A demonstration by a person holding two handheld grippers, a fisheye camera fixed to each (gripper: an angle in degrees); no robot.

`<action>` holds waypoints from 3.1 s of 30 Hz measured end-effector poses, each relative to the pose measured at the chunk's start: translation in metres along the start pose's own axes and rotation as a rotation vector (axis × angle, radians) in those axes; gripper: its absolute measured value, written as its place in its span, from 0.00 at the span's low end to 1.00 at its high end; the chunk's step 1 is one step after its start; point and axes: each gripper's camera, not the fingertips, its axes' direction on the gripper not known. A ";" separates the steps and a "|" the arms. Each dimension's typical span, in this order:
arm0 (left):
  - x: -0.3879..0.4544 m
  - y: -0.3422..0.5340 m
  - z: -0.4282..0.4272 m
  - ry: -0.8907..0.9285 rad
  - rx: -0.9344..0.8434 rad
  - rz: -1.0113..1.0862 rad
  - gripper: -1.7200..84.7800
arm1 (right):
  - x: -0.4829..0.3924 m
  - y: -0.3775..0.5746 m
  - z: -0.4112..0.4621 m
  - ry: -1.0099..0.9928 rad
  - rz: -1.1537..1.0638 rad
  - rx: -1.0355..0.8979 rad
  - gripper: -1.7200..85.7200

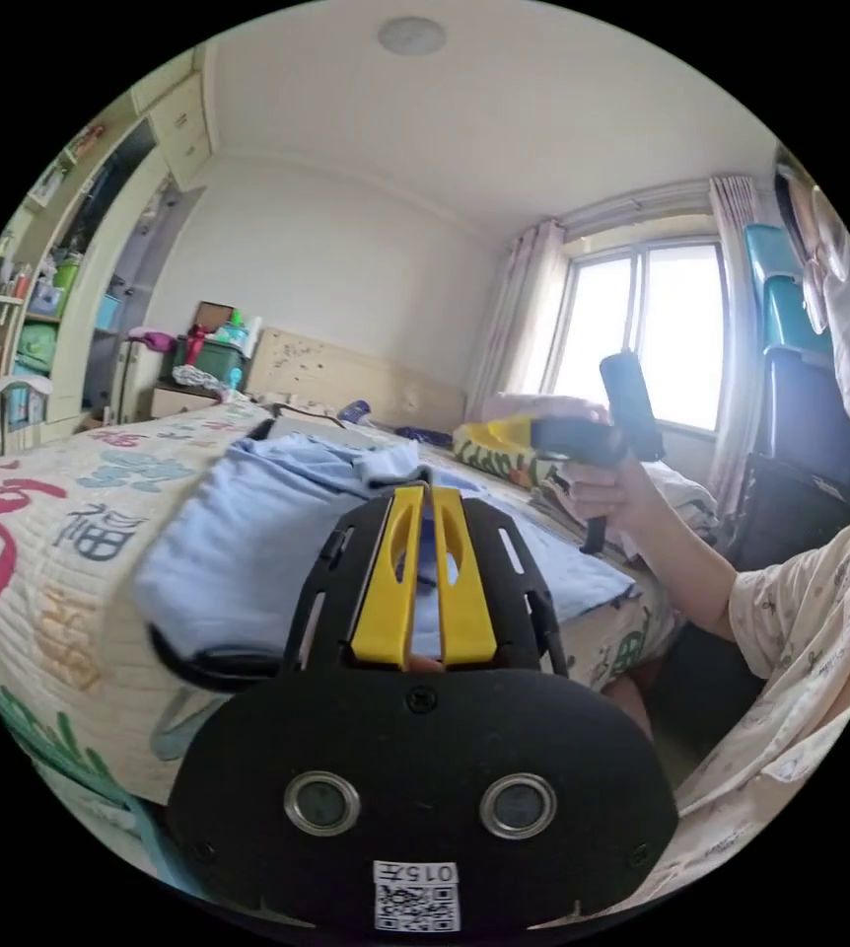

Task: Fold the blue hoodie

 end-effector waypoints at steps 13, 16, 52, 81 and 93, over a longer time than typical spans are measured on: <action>-0.061 -0.034 0.017 0.118 -0.246 -0.184 0.19 | -0.071 0.038 0.117 0.117 -0.313 -0.358 0.16; -0.054 -0.045 0.016 0.144 -0.227 -0.217 0.20 | -0.080 0.047 0.129 0.147 -0.345 -0.362 0.14; -0.120 -0.140 0.101 0.396 -0.379 -0.544 0.02 | -0.048 0.040 0.101 0.067 -0.161 -0.214 0.05; -0.204 -0.207 -0.049 -0.505 -0.109 -0.231 0.24 | 0.082 0.139 -0.324 0.913 0.745 0.395 0.04; 0.101 -0.108 0.090 0.291 -0.633 0.686 0.16 | -0.047 0.162 -0.163 0.447 0.327 -0.097 0.13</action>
